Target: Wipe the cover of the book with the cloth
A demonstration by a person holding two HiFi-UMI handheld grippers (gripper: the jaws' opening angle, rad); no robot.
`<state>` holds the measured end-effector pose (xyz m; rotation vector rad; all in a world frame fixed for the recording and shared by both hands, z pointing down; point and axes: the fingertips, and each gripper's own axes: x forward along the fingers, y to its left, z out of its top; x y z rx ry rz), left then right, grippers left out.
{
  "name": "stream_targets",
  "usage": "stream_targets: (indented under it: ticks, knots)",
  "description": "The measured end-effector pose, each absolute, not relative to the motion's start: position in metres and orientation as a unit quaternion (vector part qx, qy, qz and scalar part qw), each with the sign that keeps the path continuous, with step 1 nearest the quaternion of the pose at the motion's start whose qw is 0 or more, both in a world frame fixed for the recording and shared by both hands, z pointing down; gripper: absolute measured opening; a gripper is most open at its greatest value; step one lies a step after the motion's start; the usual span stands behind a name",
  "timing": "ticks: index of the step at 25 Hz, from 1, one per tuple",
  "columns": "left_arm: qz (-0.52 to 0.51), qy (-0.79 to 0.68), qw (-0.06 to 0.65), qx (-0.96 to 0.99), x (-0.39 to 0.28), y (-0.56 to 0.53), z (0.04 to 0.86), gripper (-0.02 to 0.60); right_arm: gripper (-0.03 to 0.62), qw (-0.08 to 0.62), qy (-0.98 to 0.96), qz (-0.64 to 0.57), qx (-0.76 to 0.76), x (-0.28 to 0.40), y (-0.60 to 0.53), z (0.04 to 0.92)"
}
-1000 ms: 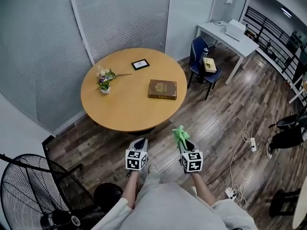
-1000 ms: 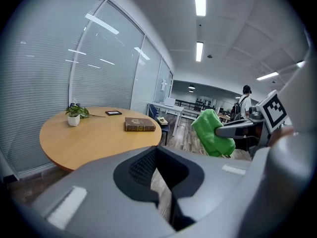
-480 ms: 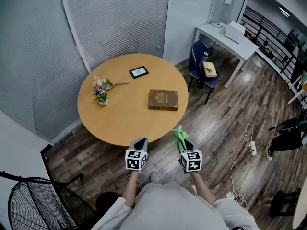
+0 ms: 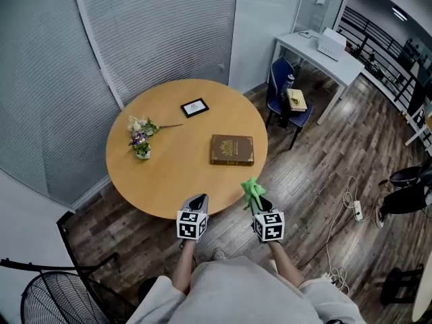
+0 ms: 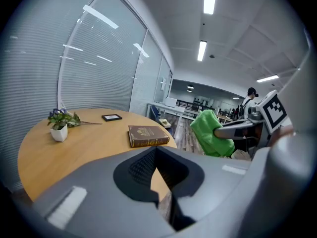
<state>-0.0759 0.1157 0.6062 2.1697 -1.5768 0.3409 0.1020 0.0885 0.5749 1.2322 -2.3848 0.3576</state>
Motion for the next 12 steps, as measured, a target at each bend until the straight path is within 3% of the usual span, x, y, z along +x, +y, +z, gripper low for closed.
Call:
stream_targets:
  ticks: [12]
  knots:
    - [0.133, -0.553, 0.216, 0.794, -0.087, 0.076, 0.61, 0.006, 0.072, 0.209, -0.849, 0.139, 0.465, 0.094, 0.054, 0.58]
